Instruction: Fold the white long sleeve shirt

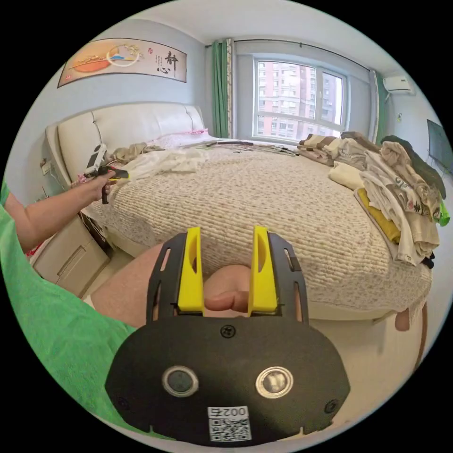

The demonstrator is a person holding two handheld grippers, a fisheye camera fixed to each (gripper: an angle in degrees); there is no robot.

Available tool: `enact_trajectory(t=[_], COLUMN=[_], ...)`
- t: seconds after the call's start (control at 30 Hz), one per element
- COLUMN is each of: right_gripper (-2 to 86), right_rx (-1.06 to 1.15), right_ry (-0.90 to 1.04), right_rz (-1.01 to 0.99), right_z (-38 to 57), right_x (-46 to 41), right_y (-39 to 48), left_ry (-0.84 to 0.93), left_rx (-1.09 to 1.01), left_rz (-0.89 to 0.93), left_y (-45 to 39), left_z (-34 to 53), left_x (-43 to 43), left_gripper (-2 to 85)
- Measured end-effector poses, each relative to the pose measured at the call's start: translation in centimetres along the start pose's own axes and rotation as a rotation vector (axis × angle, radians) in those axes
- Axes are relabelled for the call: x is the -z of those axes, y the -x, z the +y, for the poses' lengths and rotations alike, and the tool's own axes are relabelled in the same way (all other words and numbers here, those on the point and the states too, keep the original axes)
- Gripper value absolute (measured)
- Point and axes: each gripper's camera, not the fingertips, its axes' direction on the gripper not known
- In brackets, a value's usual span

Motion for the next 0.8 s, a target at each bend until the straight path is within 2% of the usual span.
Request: enact_trajectory(t=[0.03, 0.07, 0.1, 0.13, 0.17, 0.2, 0.3, 0.43, 0.5, 0.57, 0.63, 0.8], right_gripper=[15.3, 14.9, 14.6, 14.0, 13.8, 13.7, 13.1, 11.8, 11.5, 11.3, 11.3, 11.2], right_rx=[-0.043, -0.086, -0.103, -0.124, -0.135, -0.137, -0.096, -0.118, -0.161, -0.185, -0.178, -0.194], right_ry=[0.008, 0.011, 0.01, 0.005, -0.007, -0.014, -0.056, -0.066, -0.068, -0.073, -0.066, -0.014], right_rz=[-0.016, -0.023, -0.022, -0.013, 0.0, 0.005, -0.009, -0.047, -0.07, -0.08, -0.062, -0.034], right_z=[-0.1, -0.3, -0.5, -0.9, -1.4, -1.6, -2.8, -3.9, -4.0, -3.4, -2.6, -0.3], right_x=[0.3, 0.5, 0.5, 0.6, 0.7, 0.7, 0.8, 0.2, 0.3, 0.8, 1.1, 1.6], right_y=[-1.1, -2.1, -2.6, -3.2, -3.7, -3.8, -3.7, -4.5, -5.5, -6.7, -7.4, -9.8], left_ry=[0.092, 0.103, 0.093, 0.06, 0.031, -0.029, -0.182, -0.261, -0.286, -0.236, -0.098, 0.063], left_rx=[0.045, 0.091, 0.149, 0.125, 0.09, 0.004, -0.287, -0.658, -0.781, -0.841, -0.886, -0.949], left_rz=[0.033, 0.049, 0.097, 0.233, 0.303, 0.38, 0.411, 0.623, 0.702, 0.791, 0.896, 0.921], left_y=[0.6, 0.9, 1.0, -0.1, -1.1, -3.9, -12.3, -20.3, -21.7, -22.2, -22.1, -19.2], left_z=[-0.6, -0.8, -1.1, -1.6, -1.7, -1.5, 1.9, 10.6, 14.6, 17.8, 21.1, 25.1], left_x=[-2.1, -2.5, -1.9, -0.5, 0.5, 3.0, 10.5, 18.2, 20.4, 21.2, 20.8, 19.4], left_gripper=[9.4, 8.6, 5.5, 0.9, 0.5, -0.4, -1.0, -1.0, -1.0, -0.9, -0.9, -1.0])
